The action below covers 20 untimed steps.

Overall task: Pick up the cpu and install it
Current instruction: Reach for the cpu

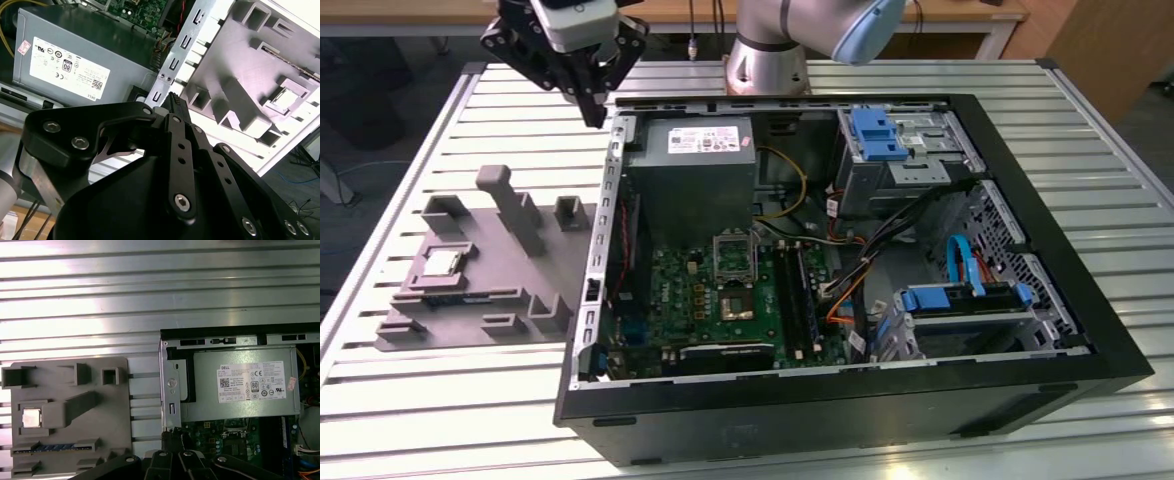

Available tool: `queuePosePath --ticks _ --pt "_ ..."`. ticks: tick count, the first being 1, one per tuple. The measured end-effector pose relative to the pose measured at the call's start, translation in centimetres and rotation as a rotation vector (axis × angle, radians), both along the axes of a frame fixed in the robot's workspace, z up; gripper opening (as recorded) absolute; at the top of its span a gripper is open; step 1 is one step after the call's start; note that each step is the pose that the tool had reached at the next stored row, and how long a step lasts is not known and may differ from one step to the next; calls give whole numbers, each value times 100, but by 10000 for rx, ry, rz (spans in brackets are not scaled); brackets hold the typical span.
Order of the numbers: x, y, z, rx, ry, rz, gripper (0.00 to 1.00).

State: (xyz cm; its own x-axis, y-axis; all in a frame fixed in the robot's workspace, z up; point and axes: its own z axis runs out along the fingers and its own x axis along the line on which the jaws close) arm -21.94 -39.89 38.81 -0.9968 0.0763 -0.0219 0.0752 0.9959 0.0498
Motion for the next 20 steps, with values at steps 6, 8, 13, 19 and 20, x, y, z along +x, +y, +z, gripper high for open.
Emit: queuePosePath --ticks 6,8,13,19,20 --pt "-19 0 -2 0 0 0 11" --pt "-24 0 -3 0 0 -1 11" --pt "-38 0 -5 0 1 0 11" --pt "-56 0 -7 1 2 -1 11" --pt "-59 0 -7 0 2 -1 11"
